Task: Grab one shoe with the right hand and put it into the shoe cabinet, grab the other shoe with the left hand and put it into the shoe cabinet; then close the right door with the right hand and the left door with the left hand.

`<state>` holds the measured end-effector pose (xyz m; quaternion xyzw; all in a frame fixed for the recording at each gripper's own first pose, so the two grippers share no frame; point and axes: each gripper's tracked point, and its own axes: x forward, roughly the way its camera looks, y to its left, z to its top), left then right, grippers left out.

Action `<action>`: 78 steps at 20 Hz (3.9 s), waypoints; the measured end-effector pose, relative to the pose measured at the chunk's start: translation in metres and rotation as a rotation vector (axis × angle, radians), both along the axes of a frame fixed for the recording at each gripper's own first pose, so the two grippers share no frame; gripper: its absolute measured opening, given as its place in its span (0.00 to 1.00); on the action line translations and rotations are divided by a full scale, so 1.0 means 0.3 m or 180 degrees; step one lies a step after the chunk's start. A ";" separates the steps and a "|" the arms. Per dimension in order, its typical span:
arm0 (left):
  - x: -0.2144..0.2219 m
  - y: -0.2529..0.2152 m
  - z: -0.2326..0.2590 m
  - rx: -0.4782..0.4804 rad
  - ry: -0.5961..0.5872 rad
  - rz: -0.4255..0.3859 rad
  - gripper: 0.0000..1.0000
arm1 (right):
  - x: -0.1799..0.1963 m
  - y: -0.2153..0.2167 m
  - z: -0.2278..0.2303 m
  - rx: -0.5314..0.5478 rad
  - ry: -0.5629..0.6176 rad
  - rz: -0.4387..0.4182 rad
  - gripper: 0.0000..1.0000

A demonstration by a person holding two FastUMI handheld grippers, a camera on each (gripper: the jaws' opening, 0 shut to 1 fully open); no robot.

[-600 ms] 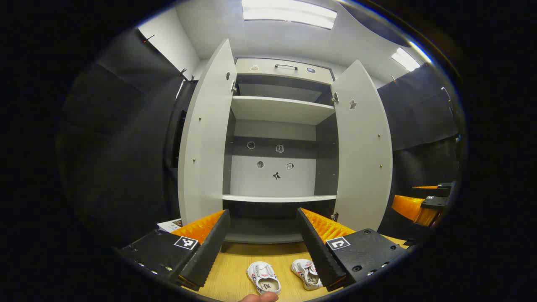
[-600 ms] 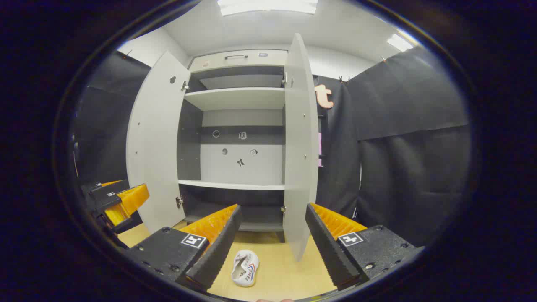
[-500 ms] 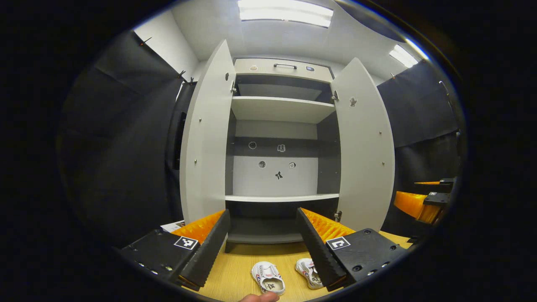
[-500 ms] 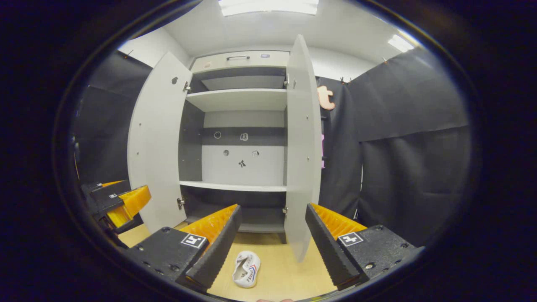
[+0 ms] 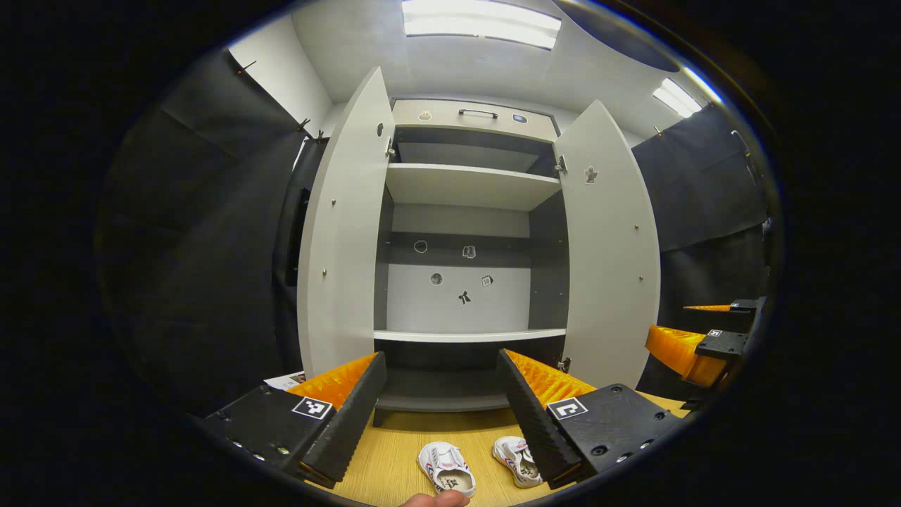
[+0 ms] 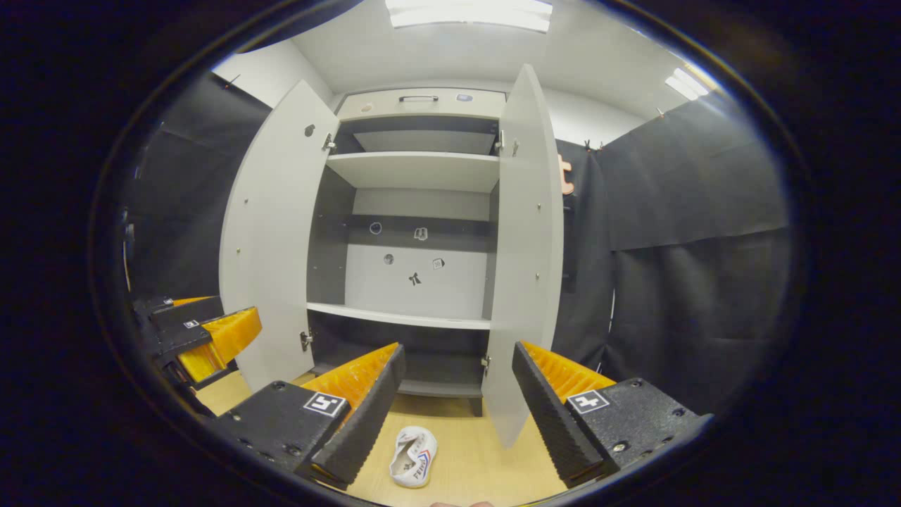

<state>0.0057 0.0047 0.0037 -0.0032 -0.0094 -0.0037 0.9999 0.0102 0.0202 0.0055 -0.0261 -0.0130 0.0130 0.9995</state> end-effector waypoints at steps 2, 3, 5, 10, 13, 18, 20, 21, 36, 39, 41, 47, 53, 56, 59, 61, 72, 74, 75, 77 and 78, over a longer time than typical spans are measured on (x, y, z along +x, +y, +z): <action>0.000 0.006 -0.002 0.0007 0.0002 0.0012 0.95 | 0.005 0.006 -0.007 0.0001 0.0017 0.0013 0.99; 0.001 0.008 -0.002 0.0006 0.0003 0.0012 0.95 | 0.005 0.009 -0.012 -0.0004 0.0032 0.0019 0.99; 0.008 0.012 -0.003 0.0000 -0.0002 0.0015 0.95 | 0.008 0.023 -0.019 -0.0004 0.0048 0.0039 0.99; 0.011 0.022 0.003 0.0007 -0.0001 0.0011 0.95 | 0.023 0.045 -0.032 -0.0014 0.0081 0.0063 0.99; 0.015 0.030 0.003 0.0012 -0.0002 0.0006 0.95 | 0.038 0.067 -0.061 0.0003 0.0133 0.0086 0.99; 0.013 0.049 0.008 0.0025 -0.0013 0.0025 0.95 | 0.076 0.121 -0.192 0.0004 0.0384 0.0170 0.99; 0.011 0.061 0.011 0.0025 -0.0018 0.0039 0.95 | 0.096 0.151 -0.257 0.0026 0.0500 0.0248 0.99; 0.010 0.067 0.011 0.0024 -0.0017 0.0045 0.95 | 0.103 0.164 -0.294 0.0018 0.0572 0.0277 0.94; 0.000 0.177 -0.023 0.0004 0.0052 0.0189 0.95 | 0.209 0.286 -0.965 0.0477 0.2125 0.0477 0.90; 0.001 0.197 -0.039 -0.0007 0.0093 0.0223 0.95 | 0.223 0.309 -1.009 0.0430 0.2208 0.0532 0.87; 0.002 0.210 -0.043 -0.0020 0.0108 0.0242 0.95 | 0.240 0.323 -1.038 0.0377 0.2251 0.0548 0.85; 0.006 0.240 -0.050 -0.0033 0.0132 0.0280 0.95 | 0.331 0.316 -1.148 0.0301 0.2468 0.0472 0.72; 0.010 0.270 -0.068 -0.0043 0.0180 0.0339 0.95 | 0.383 0.336 -1.231 0.0216 0.2563 0.0424 0.51; 0.011 0.272 -0.069 -0.0035 0.0190 0.0360 0.95 | 0.408 0.314 -1.256 0.0113 0.2536 0.0303 0.27; 0.017 0.277 -0.081 -0.0023 0.0201 0.0358 0.95 | 0.425 0.302 -1.262 0.0083 0.2455 0.0289 0.16; 0.023 0.274 -0.086 -0.0031 0.0209 0.0352 0.95 | 0.426 0.293 -1.253 0.0069 0.2393 0.0275 0.10; 0.033 0.210 -0.094 -0.0112 0.0207 0.0243 0.95 | 0.445 0.260 -0.769 -0.0230 0.1243 0.0420 0.04; 0.032 0.190 -0.088 -0.0121 0.0183 0.0223 0.95 | 0.437 0.261 -0.660 -0.0260 0.1098 0.0466 0.04; 0.033 0.181 -0.090 -0.0132 0.0174 0.0210 0.95 | 0.429 0.267 -0.609 -0.0270 0.1034 0.0516 0.04; 0.034 0.161 -0.090 -0.0139 0.0168 0.0179 0.95 | 0.406 0.284 -0.501 -0.0312 0.0864 0.0646 0.03; 0.035 0.157 -0.095 -0.0133 0.0173 0.0176 0.95 | 0.394 0.293 -0.445 -0.0356 0.0790 0.0686 0.04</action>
